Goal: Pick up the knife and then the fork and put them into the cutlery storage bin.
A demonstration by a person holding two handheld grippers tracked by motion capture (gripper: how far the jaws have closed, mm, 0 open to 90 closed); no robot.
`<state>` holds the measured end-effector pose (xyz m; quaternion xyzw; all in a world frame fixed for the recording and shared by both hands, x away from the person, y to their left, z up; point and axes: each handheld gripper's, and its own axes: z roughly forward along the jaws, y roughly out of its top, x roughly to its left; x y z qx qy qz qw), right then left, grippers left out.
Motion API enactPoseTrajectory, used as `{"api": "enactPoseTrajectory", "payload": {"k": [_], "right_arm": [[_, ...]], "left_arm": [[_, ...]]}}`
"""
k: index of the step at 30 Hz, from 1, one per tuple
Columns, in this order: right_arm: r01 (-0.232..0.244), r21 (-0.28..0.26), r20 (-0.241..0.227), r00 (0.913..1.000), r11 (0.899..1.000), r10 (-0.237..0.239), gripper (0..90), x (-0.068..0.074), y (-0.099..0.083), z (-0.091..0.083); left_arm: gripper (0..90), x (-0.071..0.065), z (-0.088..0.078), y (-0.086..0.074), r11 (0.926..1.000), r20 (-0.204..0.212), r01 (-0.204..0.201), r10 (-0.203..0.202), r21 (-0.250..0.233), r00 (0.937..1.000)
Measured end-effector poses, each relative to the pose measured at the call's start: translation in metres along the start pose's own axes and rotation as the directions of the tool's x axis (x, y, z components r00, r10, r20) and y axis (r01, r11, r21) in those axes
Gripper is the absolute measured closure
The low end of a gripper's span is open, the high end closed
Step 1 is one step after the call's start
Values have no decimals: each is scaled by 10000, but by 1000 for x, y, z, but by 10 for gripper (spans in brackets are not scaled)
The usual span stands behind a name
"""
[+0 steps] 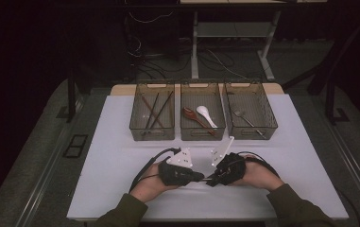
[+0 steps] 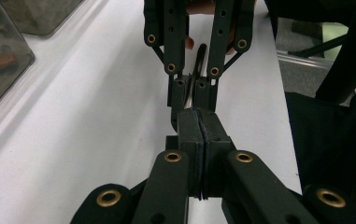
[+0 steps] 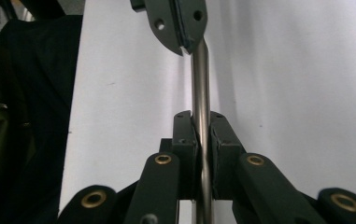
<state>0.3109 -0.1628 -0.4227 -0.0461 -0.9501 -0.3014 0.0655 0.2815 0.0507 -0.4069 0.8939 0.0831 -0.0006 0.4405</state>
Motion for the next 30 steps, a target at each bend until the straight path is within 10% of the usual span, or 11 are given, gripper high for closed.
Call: {"api": "enactPoseTrajectory", "payload": {"k": [17, 24, 30], "right_arm": [[-943, -379, 1368, 9857, 9948, 986, 826, -9, -21, -29], [-1624, -976, 1917, 9651, 9819, 1787, 826, -14, -33, -56], [-2287, -1479, 2568, 9306, 9622, 2607, 826, -20, -40, -79]], "left_arm": [[538, 8, -31, -24, 9879, -931, 1094, -1198, -1098, 9884], [399, 5, -46, -41, 9748, -1594, 1506, -1770, -1645, 9712], [295, 3, -54, -57, 9689, -2229, 1827, -2176, -1668, 9502]]}}
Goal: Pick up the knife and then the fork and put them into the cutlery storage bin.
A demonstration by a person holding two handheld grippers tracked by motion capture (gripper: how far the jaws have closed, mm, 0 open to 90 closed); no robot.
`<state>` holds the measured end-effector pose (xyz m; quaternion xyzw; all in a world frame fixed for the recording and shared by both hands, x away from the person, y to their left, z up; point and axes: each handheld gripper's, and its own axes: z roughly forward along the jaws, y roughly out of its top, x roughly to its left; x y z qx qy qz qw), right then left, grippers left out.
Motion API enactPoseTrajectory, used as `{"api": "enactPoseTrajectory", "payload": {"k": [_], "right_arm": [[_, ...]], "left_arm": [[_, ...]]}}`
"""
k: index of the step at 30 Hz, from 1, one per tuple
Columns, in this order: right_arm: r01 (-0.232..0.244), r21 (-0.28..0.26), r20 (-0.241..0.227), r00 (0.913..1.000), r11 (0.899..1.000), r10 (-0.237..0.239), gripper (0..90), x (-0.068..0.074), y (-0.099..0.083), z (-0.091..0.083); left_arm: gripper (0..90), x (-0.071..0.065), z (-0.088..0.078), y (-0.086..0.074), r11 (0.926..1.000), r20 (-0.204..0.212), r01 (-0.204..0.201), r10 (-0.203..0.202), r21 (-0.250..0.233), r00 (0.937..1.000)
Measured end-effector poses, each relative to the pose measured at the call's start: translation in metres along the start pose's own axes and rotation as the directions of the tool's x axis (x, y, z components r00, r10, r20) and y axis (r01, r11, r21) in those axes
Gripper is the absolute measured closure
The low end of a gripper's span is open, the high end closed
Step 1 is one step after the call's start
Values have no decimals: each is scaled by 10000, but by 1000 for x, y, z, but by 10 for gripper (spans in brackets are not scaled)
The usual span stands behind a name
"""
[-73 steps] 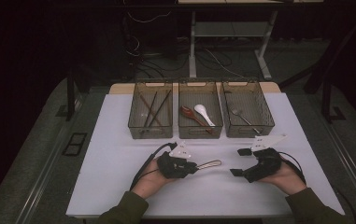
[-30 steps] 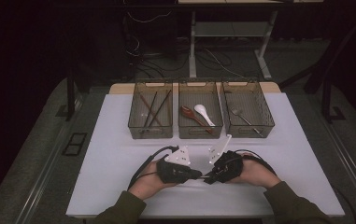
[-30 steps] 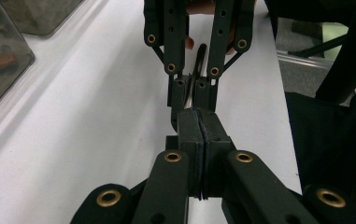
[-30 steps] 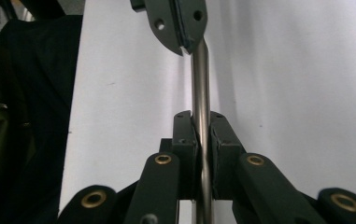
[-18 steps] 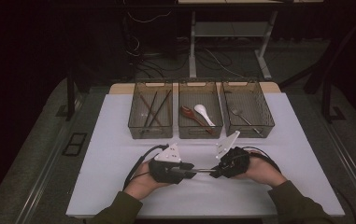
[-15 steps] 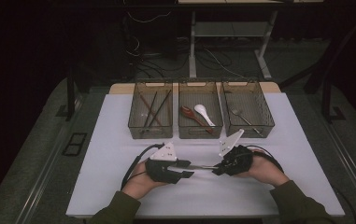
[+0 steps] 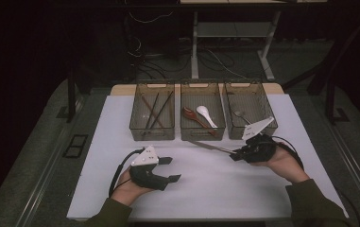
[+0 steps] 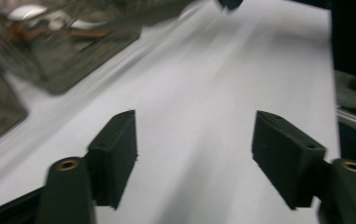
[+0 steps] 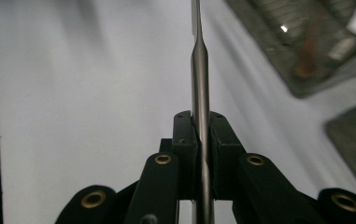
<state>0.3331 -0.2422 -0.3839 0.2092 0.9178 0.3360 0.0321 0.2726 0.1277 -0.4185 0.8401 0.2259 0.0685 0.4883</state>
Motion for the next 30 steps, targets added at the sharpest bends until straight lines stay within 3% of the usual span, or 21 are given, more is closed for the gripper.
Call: {"api": "enactPoseTrajectory", "payload": {"k": [6, 12, 15, 18, 22, 25, 26, 29, 30], "right_arm": [[-862, -341, 807, 9928, 9957, 887, 826, -12, 2, -21], [-1131, -931, 1154, 9856, 9892, 1236, 826, -27, 0, -41], [-1464, -1336, 1447, 9756, 9802, 1654, 826, -39, -1, -52], [-1901, -1719, 1777, 9591, 9666, 2202, 826, -49, 0, -60], [-2520, -1966, 2472, 9225, 9476, 2966, 826, -68, 2, -65], [-3079, -1949, 3132, 8802, 9312, 3566, 826, -85, -1, -65], [-3200, -1988, 3264, 8696, 9263, 3705, 826, -89, -2, -65], [-3832, -2020, 3688, 8228, 9013, 4325, 826, -104, -9, -63], [-4007, -1991, 3742, 8123, 8943, 4473, 826, -109, -11, -61]], "left_arm": [[195, 2, -4, -17, 9991, -939, 400, -383, 161, 9948], [93, 4, -7, -25, 9969, -1521, 766, -732, 166, 9856], [42, 5, -8, -25, 9965, -1796, 834, -820, -2, 9803], [0, 5, -8, -25, 9965, -1861, 836, -827, -27, 9790], [0, 5, -8, -25, 9971, -1906, 766, -748, 20, 9788], [0, 5, -7, -24, 9969, -1897, 791, -771, 29, 9788], [0, 5, -7, -24, 9972, -1896, 745, -720, 61, 9792], [0, 4, -6, -23, 9979, -1857, 651, -630, 53, 9806], [0, 3, -6, -23, 9979, -1825, 644, -625, 41, 9812]]}}
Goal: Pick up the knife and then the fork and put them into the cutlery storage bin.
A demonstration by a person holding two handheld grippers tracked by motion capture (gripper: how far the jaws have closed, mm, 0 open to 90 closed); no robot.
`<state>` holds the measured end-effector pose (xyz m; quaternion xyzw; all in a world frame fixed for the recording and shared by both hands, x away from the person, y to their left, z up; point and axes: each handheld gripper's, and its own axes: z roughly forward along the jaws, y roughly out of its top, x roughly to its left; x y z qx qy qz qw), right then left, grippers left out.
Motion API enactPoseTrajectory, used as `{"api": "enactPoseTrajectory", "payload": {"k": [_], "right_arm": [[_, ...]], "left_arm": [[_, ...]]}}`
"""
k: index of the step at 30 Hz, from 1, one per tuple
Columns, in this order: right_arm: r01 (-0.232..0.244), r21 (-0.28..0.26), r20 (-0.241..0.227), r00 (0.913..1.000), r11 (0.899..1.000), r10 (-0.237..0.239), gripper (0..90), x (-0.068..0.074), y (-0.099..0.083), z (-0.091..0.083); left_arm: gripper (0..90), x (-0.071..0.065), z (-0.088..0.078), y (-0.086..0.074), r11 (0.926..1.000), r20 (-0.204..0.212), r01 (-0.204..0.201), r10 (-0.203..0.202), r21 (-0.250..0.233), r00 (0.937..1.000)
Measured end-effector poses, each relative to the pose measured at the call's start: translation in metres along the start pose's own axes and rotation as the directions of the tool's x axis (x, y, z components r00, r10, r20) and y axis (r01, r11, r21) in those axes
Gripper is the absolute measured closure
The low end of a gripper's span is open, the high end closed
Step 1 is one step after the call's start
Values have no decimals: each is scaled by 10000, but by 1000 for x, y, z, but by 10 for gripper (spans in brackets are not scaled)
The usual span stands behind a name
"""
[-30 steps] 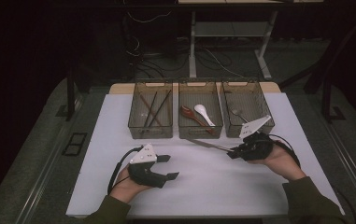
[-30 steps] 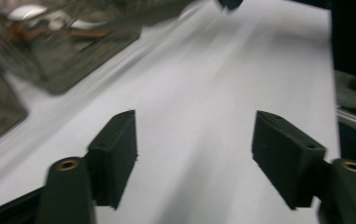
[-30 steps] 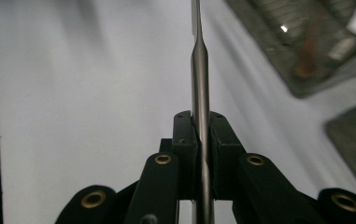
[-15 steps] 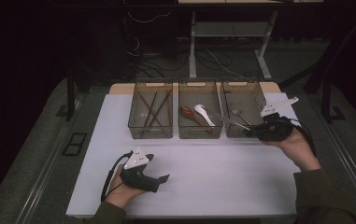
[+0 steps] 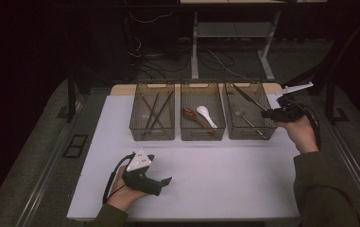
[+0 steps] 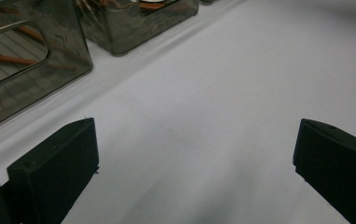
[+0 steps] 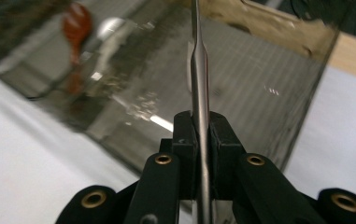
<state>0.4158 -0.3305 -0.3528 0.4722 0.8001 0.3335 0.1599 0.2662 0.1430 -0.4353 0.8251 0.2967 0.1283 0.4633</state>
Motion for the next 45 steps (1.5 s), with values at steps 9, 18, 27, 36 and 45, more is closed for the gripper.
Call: {"api": "enactPoseTrajectory", "payload": {"k": [9, 18, 27, 36, 45], "right_arm": [[-832, 895, 356, 9961, 9925, 803, 826, -15, 2, 38], [-1086, 1597, 783, 9922, 9812, 971, 824, -14, 1, 57], [-860, 1183, 665, 9947, 9892, 786, 679, -12, 3, 55], [-1197, -693, -344, 9925, 9904, 1175, 409, -11, 2, 22], [-224, -1726, -631, 9979, 9847, 116, 276, 16, -9, -6]], "left_arm": [[0, -3, 4, 1, 9997, 341, -231, 228, 74, 9992], [0, -4, 7, -1, 9994, 731, -303, 288, 196, 9969], [0, -5, 9, 0, 9992, 800, -329, 309, 242, 9963], [0, -4, 8, -1, 9991, 804, -350, 328, 255, 9962], [0, -5, 8, -1, 9990, 835, -277, 248, 338, 9962]]}}
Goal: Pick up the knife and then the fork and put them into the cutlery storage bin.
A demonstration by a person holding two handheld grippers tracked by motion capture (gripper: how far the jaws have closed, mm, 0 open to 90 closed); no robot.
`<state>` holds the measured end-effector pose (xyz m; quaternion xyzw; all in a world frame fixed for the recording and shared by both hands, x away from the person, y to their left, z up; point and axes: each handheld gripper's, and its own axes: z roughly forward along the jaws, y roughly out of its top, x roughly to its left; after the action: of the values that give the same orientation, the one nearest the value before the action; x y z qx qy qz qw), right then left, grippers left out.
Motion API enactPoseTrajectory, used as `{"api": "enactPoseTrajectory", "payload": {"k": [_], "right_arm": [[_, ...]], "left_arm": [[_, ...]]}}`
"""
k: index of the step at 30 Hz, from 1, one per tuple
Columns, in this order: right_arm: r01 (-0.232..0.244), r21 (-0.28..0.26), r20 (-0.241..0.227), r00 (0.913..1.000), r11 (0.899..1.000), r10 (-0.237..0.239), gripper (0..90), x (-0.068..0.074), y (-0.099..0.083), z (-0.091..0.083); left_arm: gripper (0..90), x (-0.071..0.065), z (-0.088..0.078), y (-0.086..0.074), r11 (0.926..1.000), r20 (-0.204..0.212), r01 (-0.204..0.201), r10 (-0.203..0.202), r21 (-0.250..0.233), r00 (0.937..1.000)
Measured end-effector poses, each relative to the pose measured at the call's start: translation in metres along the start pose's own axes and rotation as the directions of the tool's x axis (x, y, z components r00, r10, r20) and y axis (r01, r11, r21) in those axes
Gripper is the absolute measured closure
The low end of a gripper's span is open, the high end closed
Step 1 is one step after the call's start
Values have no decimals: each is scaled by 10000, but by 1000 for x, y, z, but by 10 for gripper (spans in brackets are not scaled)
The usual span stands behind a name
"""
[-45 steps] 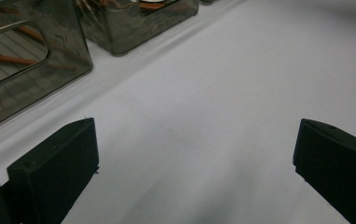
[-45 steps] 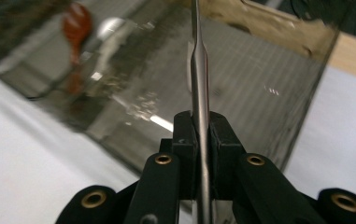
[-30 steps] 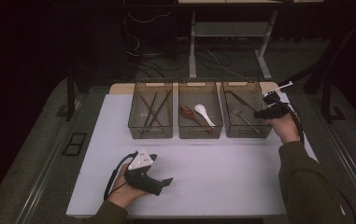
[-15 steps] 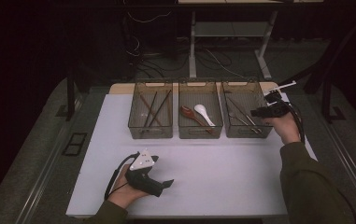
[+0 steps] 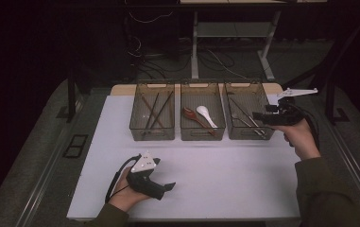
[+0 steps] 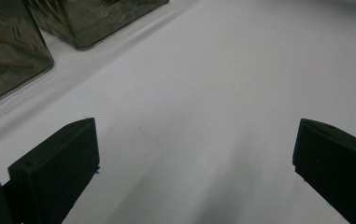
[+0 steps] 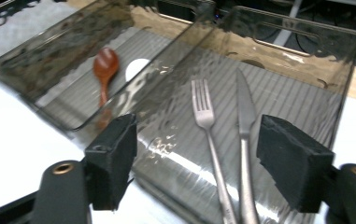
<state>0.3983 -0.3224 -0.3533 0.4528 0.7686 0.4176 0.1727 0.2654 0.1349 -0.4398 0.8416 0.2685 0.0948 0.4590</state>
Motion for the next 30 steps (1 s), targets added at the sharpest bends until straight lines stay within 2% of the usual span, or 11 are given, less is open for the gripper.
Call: {"api": "enactPoseTrajectory", "payload": {"k": [3, 9, 13, 15, 19, 30], "right_arm": [[179, -163, -327, 9993, 9997, -184, 252, 9, -6, -7], [317, -801, -536, 9979, 9963, -361, 191, 26, -21, -18], [387, -1030, -774, 9959, 9939, -468, 180, 38, -33, -22], [450, -1059, -704, 9961, 9934, -527, 179, 45, -40, -23], [577, -1162, -952, 9931, 9916, -690, 162, 54, -55, -25], [831, -832, -1181, 9887, 9931, -926, 161, 72, -95, -22]], "left_arm": [[0, 0, -1, 0, 10000, 16, 23, -23, 53, 10000], [0, 1, -2, -1, 9999, 25, 146, -146, 34, 9999], [0, 0, -3, 0, 10000, -3, 32, -32, 65, 10000], [0, 0, -3, 0, 10000, -22, -5, 5, 18, 10000], [0, -1, -4, 0, 10000, -68, 38, -38, 2, 10000], [0, -1, -6, -1, 10000, -116, 84, -84, -36, 9999]]}}
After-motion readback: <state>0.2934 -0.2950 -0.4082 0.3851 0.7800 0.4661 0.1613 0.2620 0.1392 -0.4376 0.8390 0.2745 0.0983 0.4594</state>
